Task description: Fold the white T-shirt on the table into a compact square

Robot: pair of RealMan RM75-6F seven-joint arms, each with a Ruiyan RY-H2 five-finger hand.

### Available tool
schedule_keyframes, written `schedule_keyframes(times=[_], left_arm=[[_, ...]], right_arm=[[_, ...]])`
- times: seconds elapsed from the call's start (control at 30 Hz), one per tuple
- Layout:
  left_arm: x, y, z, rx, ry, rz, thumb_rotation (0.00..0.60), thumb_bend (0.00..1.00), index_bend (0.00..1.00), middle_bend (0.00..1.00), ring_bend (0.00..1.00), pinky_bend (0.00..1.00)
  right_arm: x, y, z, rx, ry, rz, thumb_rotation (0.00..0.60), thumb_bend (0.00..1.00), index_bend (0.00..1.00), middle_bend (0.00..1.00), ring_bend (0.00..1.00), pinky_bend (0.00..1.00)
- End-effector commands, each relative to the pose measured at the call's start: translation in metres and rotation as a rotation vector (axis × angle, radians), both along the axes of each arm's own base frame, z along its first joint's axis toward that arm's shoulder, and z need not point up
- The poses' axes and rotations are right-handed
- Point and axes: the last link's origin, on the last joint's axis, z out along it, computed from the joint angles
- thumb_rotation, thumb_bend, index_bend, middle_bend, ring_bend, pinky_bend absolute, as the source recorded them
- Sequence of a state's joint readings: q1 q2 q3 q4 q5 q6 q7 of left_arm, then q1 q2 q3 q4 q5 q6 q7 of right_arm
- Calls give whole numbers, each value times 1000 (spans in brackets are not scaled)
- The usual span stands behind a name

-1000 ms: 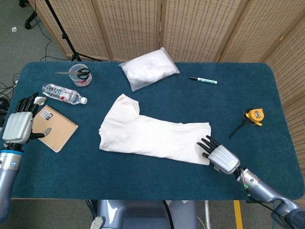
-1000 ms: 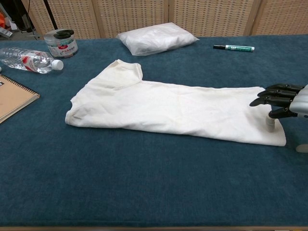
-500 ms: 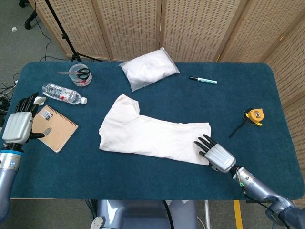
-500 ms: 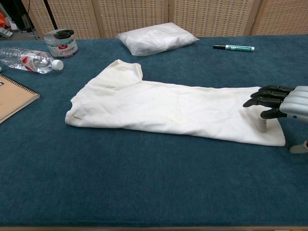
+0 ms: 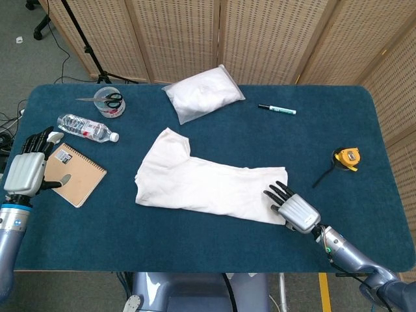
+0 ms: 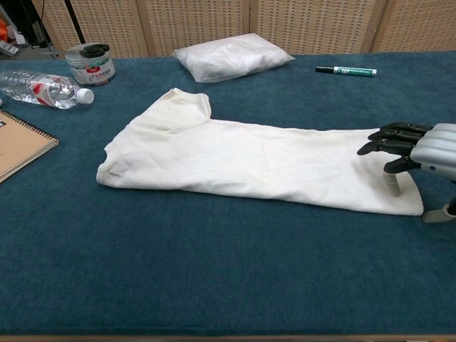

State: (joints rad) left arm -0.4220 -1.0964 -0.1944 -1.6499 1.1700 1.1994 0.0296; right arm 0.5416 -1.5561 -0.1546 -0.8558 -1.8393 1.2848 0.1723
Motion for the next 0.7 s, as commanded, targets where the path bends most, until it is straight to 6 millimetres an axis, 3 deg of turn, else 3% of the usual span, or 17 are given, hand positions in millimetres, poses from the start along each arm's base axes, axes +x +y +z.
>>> schedule_keyframes(times=[0.03, 0.33, 0.53, 0.7], left_arm=[[0, 0, 0, -1, -1, 0, 600, 201, 0, 0, 0, 0], [-1, 1, 0, -3, -3, 3, 600, 201, 0, 0, 0, 0], [0, 1, 0, -4, -5, 1, 600, 201, 0, 0, 0, 0], [-1, 1, 0, -4, -6, 2, 600, 201, 0, 0, 0, 0]], right_arm=[[1, -1, 0, -5, -3, 1, 600, 411, 496, 129, 0, 0], [5, -3, -1, -5, -28, -7, 600, 516, 507, 133, 0, 0], [7, -3, -7, 8, -34, -9, 600, 525, 543, 133, 0, 0], [10, -4, -12, 12, -57, -16, 600, 609, 571, 133, 0, 0]])
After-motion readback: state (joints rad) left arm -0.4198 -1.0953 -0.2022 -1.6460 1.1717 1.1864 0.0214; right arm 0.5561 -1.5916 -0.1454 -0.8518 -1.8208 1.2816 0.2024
